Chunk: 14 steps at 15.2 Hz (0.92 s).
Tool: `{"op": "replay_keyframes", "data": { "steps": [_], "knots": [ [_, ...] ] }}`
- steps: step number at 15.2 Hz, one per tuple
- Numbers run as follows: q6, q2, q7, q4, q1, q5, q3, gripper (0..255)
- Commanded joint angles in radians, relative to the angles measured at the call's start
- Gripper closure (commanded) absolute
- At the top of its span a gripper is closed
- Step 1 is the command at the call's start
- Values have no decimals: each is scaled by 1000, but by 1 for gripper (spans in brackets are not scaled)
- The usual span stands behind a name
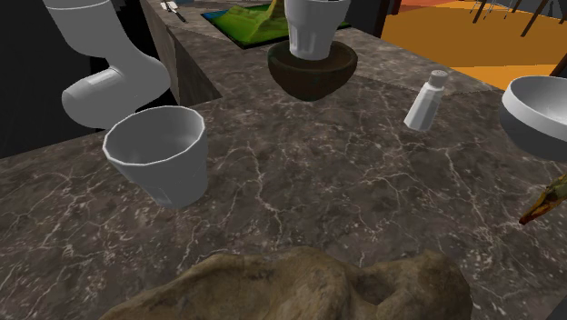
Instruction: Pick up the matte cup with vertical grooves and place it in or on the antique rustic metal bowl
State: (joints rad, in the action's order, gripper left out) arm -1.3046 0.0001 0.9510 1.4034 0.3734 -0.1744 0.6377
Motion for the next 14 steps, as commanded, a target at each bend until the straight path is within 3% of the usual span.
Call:
{"op": "replay_keyframes", "data": {
  "steps": [1, 3, 4, 9, 13, 14],
  "knots": [
    [-1, -1, 0, 1, 0, 0, 0, 255],
    [-1, -1, 0, 1, 0, 0, 0, 255],
    [-1, -1, 0, 1, 0, 0, 0, 0],
    [-1, -1, 0, 1, 0, 0, 0, 0],
    [188, 142, 47, -290, 69, -99, 47, 0],
    [188, 142, 47, -289, 71, -99, 45, 0]
  ]
}}
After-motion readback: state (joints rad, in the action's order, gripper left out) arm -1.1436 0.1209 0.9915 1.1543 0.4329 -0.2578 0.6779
